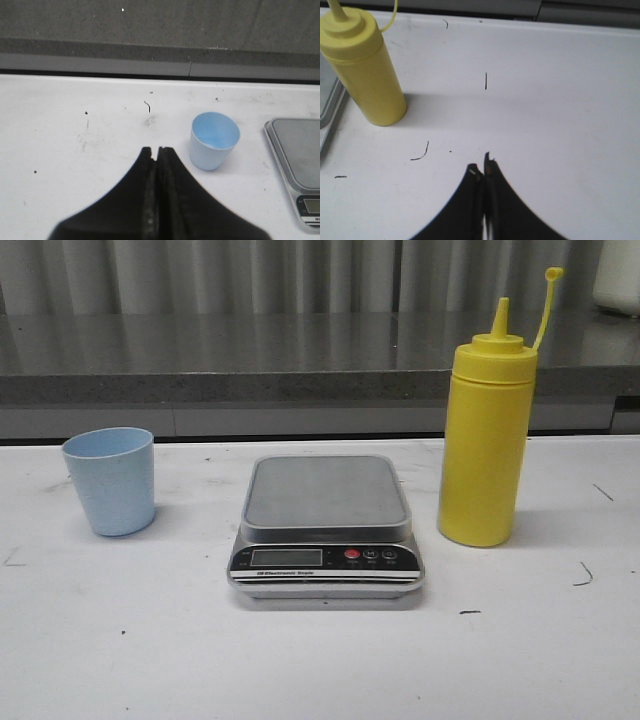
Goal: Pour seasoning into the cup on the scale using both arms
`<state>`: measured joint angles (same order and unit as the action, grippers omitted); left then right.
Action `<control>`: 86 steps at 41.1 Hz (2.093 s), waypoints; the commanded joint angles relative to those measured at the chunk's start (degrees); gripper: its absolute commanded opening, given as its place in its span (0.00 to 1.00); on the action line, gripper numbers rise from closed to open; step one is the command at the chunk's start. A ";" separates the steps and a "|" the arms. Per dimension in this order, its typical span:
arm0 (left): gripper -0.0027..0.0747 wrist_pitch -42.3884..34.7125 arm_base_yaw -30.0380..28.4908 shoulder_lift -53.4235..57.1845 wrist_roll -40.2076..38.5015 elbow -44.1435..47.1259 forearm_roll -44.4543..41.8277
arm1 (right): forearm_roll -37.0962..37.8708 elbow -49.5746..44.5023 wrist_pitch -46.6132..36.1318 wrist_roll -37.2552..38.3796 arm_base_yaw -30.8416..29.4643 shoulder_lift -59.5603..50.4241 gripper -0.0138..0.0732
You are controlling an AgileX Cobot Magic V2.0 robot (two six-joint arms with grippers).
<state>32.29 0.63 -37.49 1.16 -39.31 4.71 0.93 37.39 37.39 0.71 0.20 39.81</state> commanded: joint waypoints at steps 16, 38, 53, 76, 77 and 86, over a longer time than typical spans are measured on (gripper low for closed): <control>0.64 -0.41 0.58 -11.59 -0.16 -5.10 1.78 | 0.46 1.62 -3.06 -0.71 0.04 3.81 0.70; 0.65 10.08 9.75 -40.43 -0.16 -25.92 -0.32 | 0.46 1.62 -3.06 -0.71 0.04 3.81 0.70; 0.65 10.10 9.75 -58.39 -0.16 -37.00 -0.93 | 0.46 1.62 -3.06 -0.71 0.04 3.81 0.70; 0.35 7.57 9.75 -69.96 -0.16 -43.06 -0.41 | 0.46 1.62 -3.06 -0.71 0.04 3.81 0.70; 0.32 7.47 9.75 -69.99 -0.16 -43.17 -0.41 | 0.46 1.62 -3.06 -0.71 0.04 3.81 0.70; 0.02 7.99 9.75 -69.68 -0.16 -43.78 -0.41 | 0.46 1.62 -3.06 -0.71 0.04 3.81 0.70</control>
<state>41.66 9.95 -110.62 1.16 -81.42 3.60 0.93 37.39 37.87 0.71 0.20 43.51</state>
